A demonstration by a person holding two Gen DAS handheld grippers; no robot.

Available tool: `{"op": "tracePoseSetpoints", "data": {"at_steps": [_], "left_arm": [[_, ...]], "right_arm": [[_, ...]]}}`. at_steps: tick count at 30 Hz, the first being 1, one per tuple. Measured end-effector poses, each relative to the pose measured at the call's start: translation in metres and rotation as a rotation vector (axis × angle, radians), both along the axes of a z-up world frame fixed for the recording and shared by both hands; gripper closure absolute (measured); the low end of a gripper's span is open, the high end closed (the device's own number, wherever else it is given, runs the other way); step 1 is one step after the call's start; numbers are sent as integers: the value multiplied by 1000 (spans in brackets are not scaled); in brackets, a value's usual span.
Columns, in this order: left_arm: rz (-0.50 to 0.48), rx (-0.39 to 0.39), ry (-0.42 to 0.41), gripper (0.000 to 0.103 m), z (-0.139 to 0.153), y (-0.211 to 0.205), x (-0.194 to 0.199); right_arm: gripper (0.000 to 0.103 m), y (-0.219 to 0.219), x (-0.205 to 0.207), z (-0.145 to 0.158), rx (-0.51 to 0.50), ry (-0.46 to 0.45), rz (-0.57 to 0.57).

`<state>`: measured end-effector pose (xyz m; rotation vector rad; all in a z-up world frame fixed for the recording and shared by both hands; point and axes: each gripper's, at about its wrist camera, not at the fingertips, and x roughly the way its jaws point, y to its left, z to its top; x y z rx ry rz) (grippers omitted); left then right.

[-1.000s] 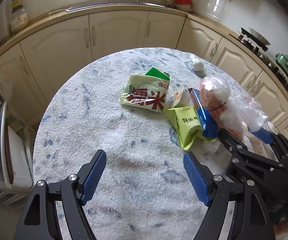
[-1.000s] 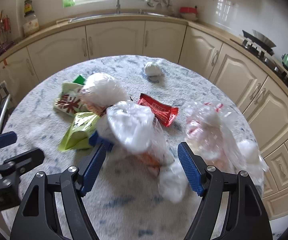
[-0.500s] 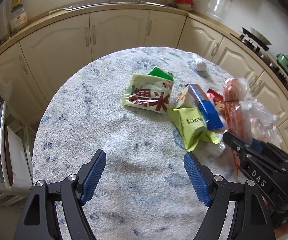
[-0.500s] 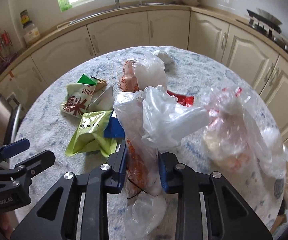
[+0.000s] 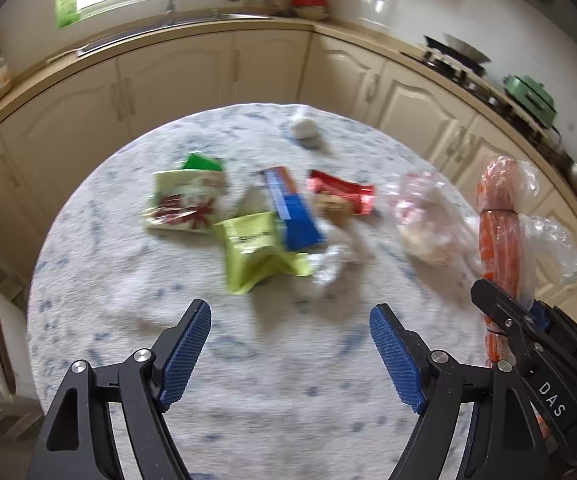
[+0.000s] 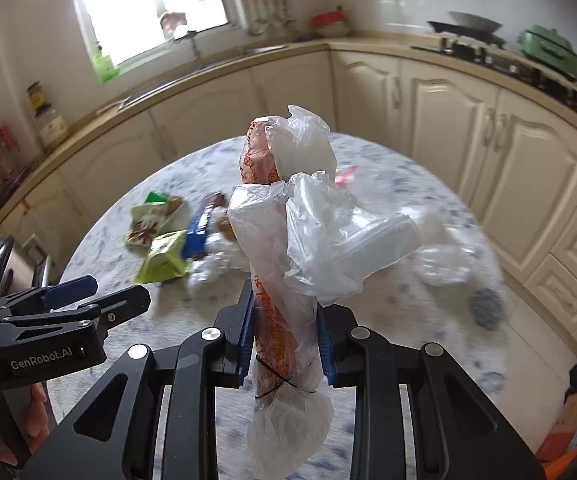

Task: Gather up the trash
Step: 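Grasp the white plastic bag with the left tool while the right tool holds the orange-filled bag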

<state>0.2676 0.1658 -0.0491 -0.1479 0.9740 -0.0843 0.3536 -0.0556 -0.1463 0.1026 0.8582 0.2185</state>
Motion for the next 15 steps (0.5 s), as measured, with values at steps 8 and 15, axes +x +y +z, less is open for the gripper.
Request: {"op": "tracePoseSetpoints", "data": {"at_steps": [8, 15], "left_arm": [[-165, -27, 6, 19, 10, -85, 17], [-225, -47, 86, 19, 1, -148, 60]], "right_arm": [[76, -75, -10, 4, 0, -20, -182], [76, -126, -13, 0, 8, -20, -295]]}}
